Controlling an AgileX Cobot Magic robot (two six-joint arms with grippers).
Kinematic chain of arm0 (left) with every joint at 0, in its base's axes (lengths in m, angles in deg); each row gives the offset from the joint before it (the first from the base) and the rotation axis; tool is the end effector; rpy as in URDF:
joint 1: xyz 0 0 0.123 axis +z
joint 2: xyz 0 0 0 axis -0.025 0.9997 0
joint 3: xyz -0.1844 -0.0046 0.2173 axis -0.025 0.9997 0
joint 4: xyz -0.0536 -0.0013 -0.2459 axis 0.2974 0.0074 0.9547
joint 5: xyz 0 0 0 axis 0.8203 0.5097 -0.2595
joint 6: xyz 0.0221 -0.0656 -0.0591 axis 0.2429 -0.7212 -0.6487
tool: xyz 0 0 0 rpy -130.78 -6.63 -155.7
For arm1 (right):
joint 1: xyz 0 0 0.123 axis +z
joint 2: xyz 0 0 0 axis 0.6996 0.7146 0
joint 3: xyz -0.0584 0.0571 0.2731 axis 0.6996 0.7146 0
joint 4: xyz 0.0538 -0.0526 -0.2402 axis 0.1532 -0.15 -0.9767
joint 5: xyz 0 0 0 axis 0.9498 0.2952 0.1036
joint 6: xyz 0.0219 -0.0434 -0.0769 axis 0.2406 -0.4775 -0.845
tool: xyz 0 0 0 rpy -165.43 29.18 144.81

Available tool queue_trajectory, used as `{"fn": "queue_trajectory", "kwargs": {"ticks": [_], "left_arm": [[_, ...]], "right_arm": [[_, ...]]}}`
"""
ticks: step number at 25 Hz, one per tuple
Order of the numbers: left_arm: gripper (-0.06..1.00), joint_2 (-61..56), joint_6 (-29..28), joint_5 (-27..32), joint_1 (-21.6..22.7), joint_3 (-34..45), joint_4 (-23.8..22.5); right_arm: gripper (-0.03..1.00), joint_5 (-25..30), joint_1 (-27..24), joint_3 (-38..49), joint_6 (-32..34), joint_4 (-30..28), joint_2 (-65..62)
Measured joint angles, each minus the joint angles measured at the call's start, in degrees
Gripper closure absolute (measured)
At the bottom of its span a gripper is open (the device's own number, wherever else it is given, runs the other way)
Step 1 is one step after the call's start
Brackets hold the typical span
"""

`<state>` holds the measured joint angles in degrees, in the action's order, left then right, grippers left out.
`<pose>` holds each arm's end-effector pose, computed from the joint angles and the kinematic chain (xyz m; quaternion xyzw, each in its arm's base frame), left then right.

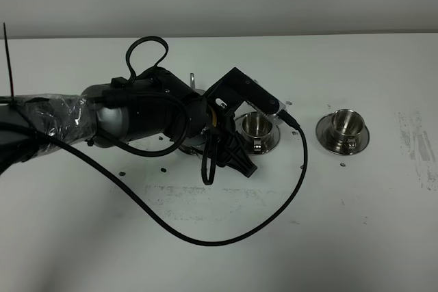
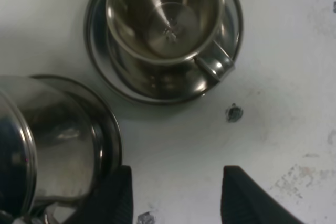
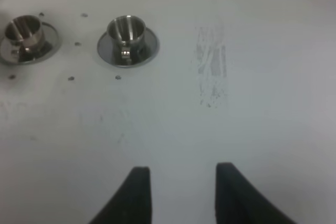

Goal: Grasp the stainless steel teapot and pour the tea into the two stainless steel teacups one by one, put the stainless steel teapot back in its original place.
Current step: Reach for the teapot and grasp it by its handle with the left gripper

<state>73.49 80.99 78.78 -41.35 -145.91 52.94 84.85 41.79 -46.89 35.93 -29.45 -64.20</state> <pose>0.3279 -0.2681 0.1599 0.3933 0.8742 -0.0508 0.2803 -0.0060 -0.0005 0.2789 0.0238 0.8675 -0.0138 0.4966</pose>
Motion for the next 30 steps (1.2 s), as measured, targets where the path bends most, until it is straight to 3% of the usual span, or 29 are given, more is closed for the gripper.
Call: {"fn": "queue_trajectory", "kwargs": {"ticks": [19,30], "left_arm": [[0.54,0.1,-1.3,10.0,0.7,0.0,-4.3],[0.54,0.1,-4.4,14.9,1.2,0.0,-10.7]], "right_arm": [[0.65,0.0,0.0,0.0,0.0,0.0,0.0],[0.65,0.0,0.0,0.0,0.0,0.0,0.0]]}}
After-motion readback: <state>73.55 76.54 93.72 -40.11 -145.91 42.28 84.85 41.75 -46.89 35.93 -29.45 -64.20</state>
